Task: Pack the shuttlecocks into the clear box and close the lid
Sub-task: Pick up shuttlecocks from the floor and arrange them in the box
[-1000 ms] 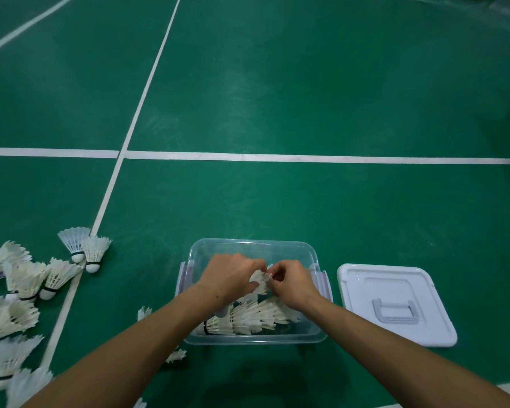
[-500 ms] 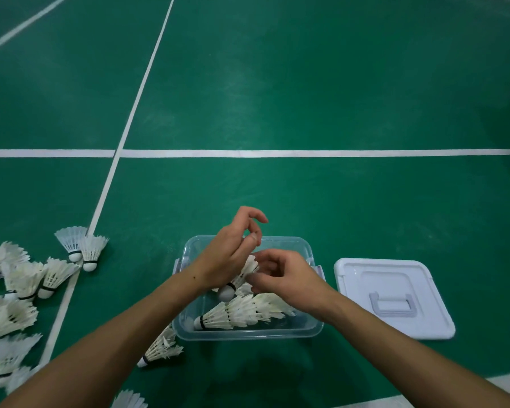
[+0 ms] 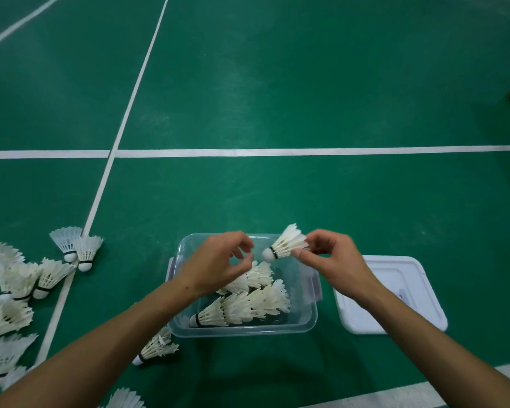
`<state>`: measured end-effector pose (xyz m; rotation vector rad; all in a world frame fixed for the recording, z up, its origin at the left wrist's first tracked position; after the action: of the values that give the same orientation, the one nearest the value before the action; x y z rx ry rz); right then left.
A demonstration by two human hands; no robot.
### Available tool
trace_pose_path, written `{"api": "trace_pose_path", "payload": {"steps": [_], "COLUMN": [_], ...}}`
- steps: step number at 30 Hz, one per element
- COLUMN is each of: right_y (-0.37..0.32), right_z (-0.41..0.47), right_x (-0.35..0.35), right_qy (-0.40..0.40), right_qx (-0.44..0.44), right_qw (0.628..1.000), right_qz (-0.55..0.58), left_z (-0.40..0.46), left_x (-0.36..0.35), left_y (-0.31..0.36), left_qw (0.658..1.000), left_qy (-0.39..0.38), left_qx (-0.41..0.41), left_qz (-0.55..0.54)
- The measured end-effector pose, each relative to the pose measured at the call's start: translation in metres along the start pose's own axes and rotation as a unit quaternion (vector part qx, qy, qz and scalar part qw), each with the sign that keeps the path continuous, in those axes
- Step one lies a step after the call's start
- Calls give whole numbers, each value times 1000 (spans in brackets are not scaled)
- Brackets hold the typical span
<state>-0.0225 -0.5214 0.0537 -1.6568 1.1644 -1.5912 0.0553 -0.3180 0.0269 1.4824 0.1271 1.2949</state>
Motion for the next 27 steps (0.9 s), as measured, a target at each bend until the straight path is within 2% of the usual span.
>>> {"api": "trace_pose_path", "payload": {"steps": [3, 8, 12, 20, 27], "right_y": [12, 22, 24, 26, 8], "right_z": [1, -1, -2, -5, -6], "right_x": [22, 15, 12, 13, -7], "right_qy": [60, 67, 73, 84, 99], "right_qx": [-11, -18, -23, -37, -38], "right_qw": [998, 997, 996, 991, 964], "right_qz": [-19, -43, -53, -94, -244], "left_z": [-4, 5, 11, 13, -1], "left_x": [-39, -88, -102, -93, -42], "left_y": [-10, -17, -25, -33, -18], "left_qw": [992, 953, 932, 947, 979], "left_qy": [-68, -148, -173, -156, -85], "left_qx": [-18, -32, -11, 36, 19], "left_qz": [108, 262, 319, 280, 184]}}
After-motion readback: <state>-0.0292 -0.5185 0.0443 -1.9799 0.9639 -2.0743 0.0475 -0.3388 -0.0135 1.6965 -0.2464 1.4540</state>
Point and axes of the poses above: each hand's wrist, its own z-axis towards the middle knuckle, its own x-axis out of the back of the hand, y = z × x, the point moved 10 cm from there along z, towards the middle knuckle, and after that the axes turned 6 degrees about -z, right-handed, at the moved point
